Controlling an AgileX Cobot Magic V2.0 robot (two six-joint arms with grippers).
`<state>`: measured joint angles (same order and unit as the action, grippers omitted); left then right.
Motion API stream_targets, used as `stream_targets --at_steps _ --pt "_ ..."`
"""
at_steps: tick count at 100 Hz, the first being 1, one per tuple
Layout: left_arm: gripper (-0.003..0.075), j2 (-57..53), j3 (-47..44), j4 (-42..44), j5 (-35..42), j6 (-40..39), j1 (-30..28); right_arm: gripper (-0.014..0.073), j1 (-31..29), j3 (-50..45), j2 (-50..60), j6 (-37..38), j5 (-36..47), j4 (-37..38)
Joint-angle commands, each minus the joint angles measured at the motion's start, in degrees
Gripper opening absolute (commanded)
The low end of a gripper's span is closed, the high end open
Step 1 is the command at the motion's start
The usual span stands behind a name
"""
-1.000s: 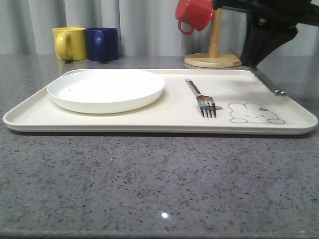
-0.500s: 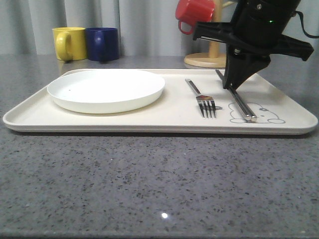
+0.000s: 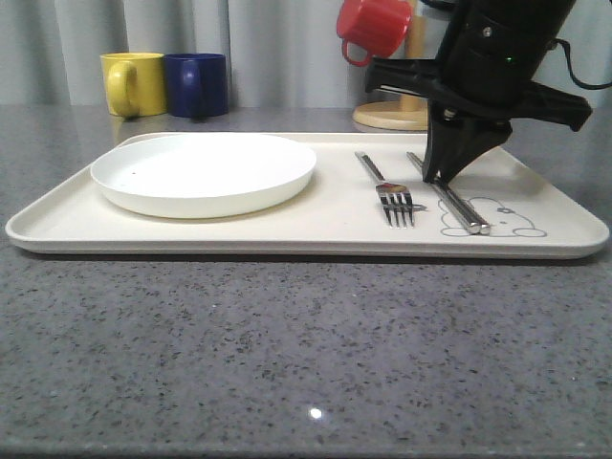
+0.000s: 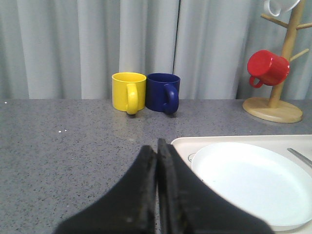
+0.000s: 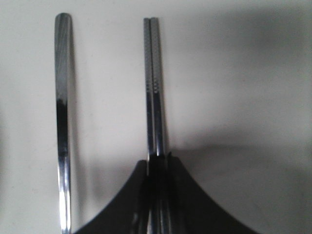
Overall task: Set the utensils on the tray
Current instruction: 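Lay the chopsticks on the tray beside the fork, release, then grasp the silver spoon by its handle with the right gripper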
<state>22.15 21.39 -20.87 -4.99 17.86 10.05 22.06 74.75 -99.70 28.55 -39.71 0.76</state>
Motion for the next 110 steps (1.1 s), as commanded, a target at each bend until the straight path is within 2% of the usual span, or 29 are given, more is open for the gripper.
stream_targets --at_steps 1,6,16,31,50,64,81,110 --pt "-0.0018 0.2 1.5 -0.3 3.8 -0.6 0.2 0.0223 0.0 1.8 2.3 -0.1 1.8 0.0" --pt "-0.0018 0.2 1.5 -0.3 3.8 -0.6 0.2 0.0284 0.0 1.8 2.4 -0.1 1.8 0.0" --pt "-0.0018 0.2 1.5 -0.3 3.8 -0.6 0.2 0.0345 0.0 1.9 2.9 -0.1 1.8 0.0" --pt "-0.0018 0.2 1.5 -0.3 3.8 -0.6 0.2 0.0351 0.0 1.9 4.9 -0.1 1.8 0.3" --pt "-0.0018 0.2 1.5 -0.3 3.8 -0.6 0.2 0.0351 -1.1 1.9 9.1 -0.1 -0.1 4.8" --pt "-0.0018 0.2 1.5 -0.3 3.8 -0.6 0.2 0.0351 -5.3 1.9 12.2 -2.3 -3.5 6.5" --pt "-0.0018 0.2 1.5 -0.3 3.8 -0.6 0.2 0.0351 -13.0 1.9 14.7 -7.7 -7.9 6.9" --pt "-0.0018 0.2 1.5 -0.3 3.8 -0.6 0.2 0.0351 -25.9 0.9 14.8 -15.3 -10.1 6.3"
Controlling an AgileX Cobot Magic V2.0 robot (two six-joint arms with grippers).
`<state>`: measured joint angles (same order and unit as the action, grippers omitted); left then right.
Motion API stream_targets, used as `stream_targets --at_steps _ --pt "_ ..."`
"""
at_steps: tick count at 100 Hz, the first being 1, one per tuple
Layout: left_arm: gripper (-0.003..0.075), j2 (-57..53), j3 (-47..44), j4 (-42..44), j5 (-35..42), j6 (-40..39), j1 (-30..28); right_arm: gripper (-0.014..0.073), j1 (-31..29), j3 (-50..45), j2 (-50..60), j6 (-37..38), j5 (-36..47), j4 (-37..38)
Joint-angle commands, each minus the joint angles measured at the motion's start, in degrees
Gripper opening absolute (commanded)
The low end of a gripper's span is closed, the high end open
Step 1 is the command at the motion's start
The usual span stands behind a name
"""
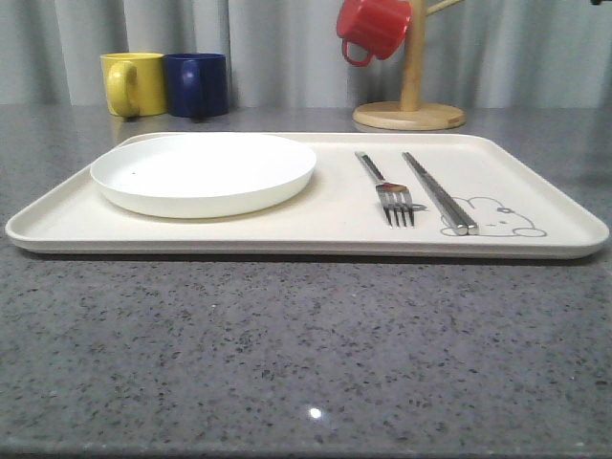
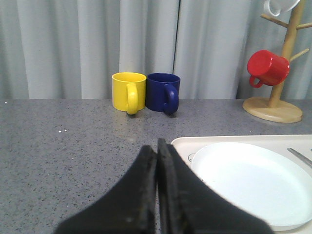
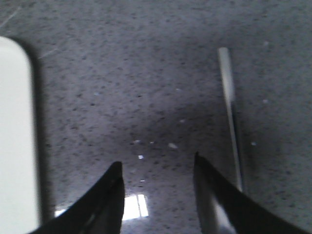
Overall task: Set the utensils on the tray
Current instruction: 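Grasp the silver spoon by its handle with the right gripper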
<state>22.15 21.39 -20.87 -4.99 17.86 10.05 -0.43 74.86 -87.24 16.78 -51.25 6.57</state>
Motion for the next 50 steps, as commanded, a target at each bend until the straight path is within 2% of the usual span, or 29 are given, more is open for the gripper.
stream_targets --at_steps 1,25,37,50 --pt "-0.0018 0.2 1.5 -0.3 3.8 -0.6 0.2 0.0351 -3.7 0.7 2.4 -3.8 1.5 0.4" --pt "-0.0018 0.2 1.5 -0.3 3.8 -0.6 0.2 0.0351 -11.2 -0.7 1.2 -13.6 0.8 -3.6" --pt "-0.0018 0.2 1.5 -0.3 3.8 -0.6 0.2 0.0351 -12.6 -0.8 -0.2 -17.8 0.9 -6.6" --pt "-0.0018 0.2 1.5 -0.3 3.8 -0.6 0.2 0.0351 -12.7 -0.8 -2.2 -18.3 1.9 -7.4"
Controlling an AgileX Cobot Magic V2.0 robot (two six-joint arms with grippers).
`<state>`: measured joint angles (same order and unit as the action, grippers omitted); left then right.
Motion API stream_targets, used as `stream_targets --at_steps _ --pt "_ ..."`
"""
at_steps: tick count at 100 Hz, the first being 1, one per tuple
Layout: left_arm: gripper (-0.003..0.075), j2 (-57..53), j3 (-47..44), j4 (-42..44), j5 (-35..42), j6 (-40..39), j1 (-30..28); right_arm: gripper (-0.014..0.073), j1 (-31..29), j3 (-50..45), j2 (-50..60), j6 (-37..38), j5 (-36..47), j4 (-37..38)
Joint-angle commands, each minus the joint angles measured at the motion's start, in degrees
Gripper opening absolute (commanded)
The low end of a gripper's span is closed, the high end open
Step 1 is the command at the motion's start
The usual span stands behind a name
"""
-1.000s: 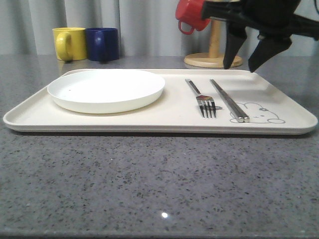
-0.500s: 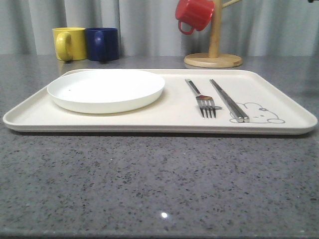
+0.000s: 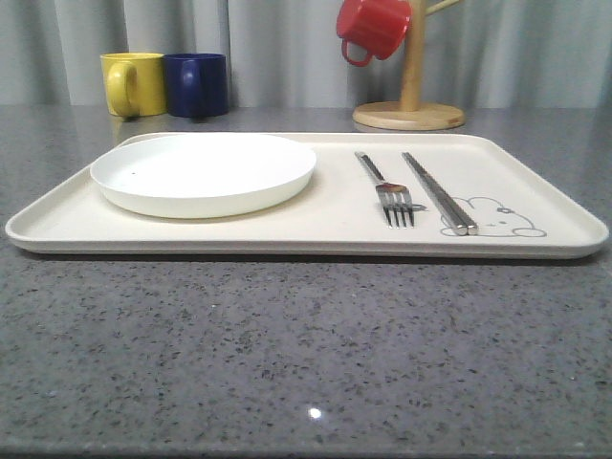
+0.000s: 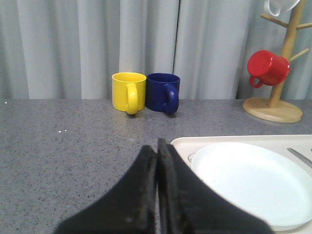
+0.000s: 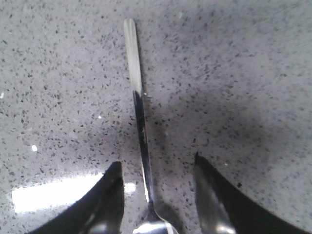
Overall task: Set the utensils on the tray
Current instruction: 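Grasp the silver spoon by its handle with the right gripper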
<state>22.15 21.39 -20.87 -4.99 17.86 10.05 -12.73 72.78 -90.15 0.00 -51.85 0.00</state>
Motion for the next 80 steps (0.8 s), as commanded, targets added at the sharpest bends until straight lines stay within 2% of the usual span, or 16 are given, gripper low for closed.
stream_targets --at_steps 1,80 --pt "-0.0018 0.2 1.5 -0.3 3.8 -0.6 0.2 0.0351 -0.4 1.3 0.6 -1.6 2.5 -0.8" --pt "-0.0018 0.2 1.5 -0.3 3.8 -0.6 0.2 0.0349 -0.4 1.3 -5.7 -1.6 4.0 -1.0"
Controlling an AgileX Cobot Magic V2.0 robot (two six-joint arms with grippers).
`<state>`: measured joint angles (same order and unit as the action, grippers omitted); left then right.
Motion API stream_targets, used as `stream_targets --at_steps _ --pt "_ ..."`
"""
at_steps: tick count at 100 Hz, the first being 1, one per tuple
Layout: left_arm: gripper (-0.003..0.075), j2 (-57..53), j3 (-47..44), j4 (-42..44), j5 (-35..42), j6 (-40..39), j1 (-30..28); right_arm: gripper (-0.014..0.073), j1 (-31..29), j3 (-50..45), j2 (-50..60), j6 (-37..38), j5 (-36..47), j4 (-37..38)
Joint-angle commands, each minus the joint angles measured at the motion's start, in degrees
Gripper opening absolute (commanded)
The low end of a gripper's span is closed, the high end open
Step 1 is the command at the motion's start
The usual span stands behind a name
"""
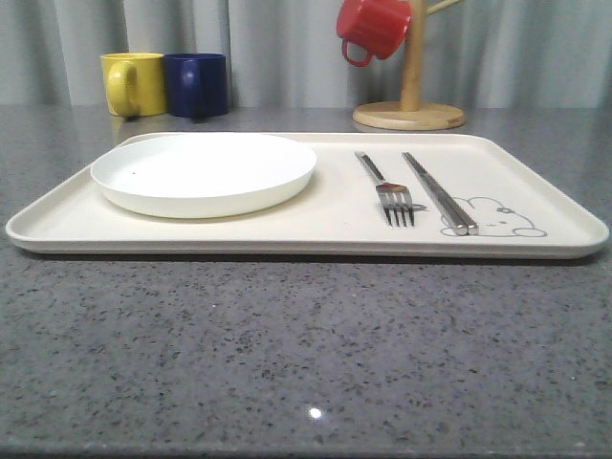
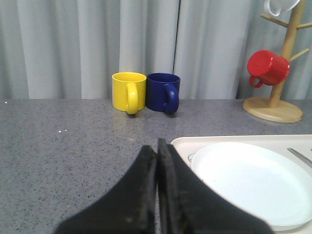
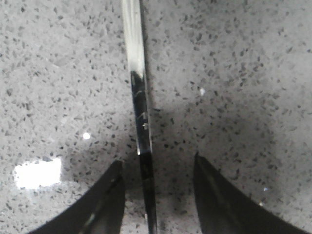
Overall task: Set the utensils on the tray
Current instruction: 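Grasp the silver spoon by its handle with the right gripper, then lower the spoon onto the tray beside the chopsticks, release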
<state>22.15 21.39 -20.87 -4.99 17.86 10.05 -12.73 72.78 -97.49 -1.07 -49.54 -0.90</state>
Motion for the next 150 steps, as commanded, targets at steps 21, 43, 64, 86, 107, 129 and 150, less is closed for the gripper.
stream_targets --at_steps 21,43,64,86,107,129,150 --pt "-0.0018 0.2 1.5 -0.4 3.8 -0.6 0.2 0.0191 -0.4 1.3 1.4 -0.6 1.6 -0.3" --pt "-0.0018 0.2 1.5 -0.4 3.8 -0.6 0.2 -0.0027 -0.4 1.3 1.5 -0.6 1.4 -0.3" --pt "-0.0018 0.2 1.5 -0.4 3.8 -0.6 0.2 -0.0032 -0.3 1.3 4.8 -0.5 0.5 -1.7" --pt "-0.0018 0.2 1.5 -0.4 3.8 -0.6 0.2 -0.0032 1.3 2.9 11.0 0.7 -3.6 -5.0" --pt "-0.0018 0.2 1.5 -0.4 3.8 -0.6 0.2 -0.0032 7.4 3.0 15.1 4.7 -3.9 -5.0" --pt "-0.0018 0.2 1.5 -0.4 3.8 -0.6 0.2 -0.0032 16.8 3.0 14.7 10.9 -1.5 -4.9" --pt "-0.0018 0.2 1.5 -0.4 3.8 -0.6 0.2 -0.0032 24.4 3.0 12.0 15.8 2.7 -3.9"
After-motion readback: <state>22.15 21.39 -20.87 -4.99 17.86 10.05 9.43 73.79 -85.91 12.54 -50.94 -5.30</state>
